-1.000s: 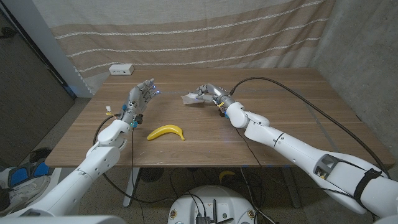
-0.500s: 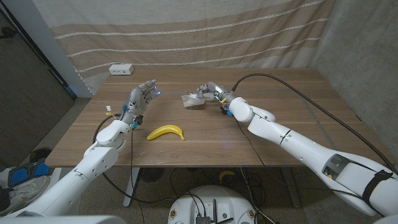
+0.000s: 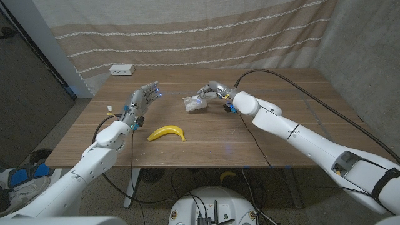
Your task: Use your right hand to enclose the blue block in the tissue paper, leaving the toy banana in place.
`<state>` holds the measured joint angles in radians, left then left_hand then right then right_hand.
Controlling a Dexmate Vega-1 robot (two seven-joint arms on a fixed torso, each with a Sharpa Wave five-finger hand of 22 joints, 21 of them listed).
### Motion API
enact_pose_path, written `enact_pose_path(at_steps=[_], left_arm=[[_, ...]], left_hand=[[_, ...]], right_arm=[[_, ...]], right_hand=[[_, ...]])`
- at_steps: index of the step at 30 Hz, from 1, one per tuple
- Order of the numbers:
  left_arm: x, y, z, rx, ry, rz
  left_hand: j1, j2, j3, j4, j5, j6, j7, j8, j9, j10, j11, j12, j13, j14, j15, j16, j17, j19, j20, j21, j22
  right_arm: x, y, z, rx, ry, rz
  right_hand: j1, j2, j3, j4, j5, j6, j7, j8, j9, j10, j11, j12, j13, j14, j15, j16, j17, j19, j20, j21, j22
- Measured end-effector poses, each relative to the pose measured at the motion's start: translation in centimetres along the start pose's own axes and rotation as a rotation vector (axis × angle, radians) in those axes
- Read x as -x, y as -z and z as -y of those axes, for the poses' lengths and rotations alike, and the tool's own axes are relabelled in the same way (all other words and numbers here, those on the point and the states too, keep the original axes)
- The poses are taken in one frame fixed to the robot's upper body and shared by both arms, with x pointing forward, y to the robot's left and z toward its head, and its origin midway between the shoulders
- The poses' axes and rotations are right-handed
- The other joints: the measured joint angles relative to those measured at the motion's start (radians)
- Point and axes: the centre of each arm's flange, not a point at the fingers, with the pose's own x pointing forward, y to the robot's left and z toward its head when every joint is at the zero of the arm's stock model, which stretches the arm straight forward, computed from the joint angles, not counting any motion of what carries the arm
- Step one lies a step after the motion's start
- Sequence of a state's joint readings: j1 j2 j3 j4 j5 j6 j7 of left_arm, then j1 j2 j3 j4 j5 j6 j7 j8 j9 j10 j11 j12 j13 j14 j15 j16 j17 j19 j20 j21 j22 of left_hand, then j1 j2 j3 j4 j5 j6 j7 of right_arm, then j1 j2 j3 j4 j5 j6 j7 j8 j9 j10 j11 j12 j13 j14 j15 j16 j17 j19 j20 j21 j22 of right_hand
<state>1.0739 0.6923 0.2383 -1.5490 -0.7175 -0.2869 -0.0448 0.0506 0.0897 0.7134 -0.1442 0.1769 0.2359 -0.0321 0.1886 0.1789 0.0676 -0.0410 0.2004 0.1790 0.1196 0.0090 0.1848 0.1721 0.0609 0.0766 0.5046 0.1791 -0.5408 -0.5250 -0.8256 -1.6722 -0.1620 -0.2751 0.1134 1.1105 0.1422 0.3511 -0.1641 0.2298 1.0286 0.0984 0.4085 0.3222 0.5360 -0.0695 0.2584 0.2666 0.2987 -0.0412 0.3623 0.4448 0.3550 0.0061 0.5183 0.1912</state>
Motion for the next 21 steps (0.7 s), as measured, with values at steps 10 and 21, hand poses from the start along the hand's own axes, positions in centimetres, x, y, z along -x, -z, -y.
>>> enact_pose_path(at_steps=[10, 21], left_arm=[[0.4, -0.2, 0.1, -0.006, -0.009, 0.000], [0.6, -0.2, 0.2, -0.009, -0.013, 0.001]], left_hand=[[0.007, 0.001, 0.000, -0.008, 0.000, 0.000, 0.000, 0.000, 0.000, 0.000, 0.000, 0.000, 0.000, 0.000, 0.000, 0.000, 0.000, 0.000, 0.000, -0.002, 0.000], [0.009, -0.001, -0.004, -0.012, 0.000, 0.000, 0.000, 0.000, 0.000, 0.000, 0.000, 0.000, 0.000, 0.000, 0.000, 0.000, 0.000, 0.000, 0.000, -0.006, 0.000]], right_arm=[[-1.3, -0.2, 0.9, -0.021, -0.029, 0.001], [-2.7, 0.0, 1.0, -0.034, 0.017, 0.025]], right_hand=[[-0.020, 0.007, 0.004, 0.004, 0.011, -0.031, -0.009, 0.000, 0.019, -0.017, 0.001, -0.008, 0.003, 0.000, 0.000, 0.004, 0.015, 0.005, 0.009, 0.004, 0.000], [-0.029, 0.016, 0.001, 0.007, 0.018, -0.045, -0.020, 0.000, 0.034, -0.018, 0.000, -0.008, 0.005, 0.000, 0.000, 0.012, 0.031, 0.005, 0.009, 0.008, 0.000]])
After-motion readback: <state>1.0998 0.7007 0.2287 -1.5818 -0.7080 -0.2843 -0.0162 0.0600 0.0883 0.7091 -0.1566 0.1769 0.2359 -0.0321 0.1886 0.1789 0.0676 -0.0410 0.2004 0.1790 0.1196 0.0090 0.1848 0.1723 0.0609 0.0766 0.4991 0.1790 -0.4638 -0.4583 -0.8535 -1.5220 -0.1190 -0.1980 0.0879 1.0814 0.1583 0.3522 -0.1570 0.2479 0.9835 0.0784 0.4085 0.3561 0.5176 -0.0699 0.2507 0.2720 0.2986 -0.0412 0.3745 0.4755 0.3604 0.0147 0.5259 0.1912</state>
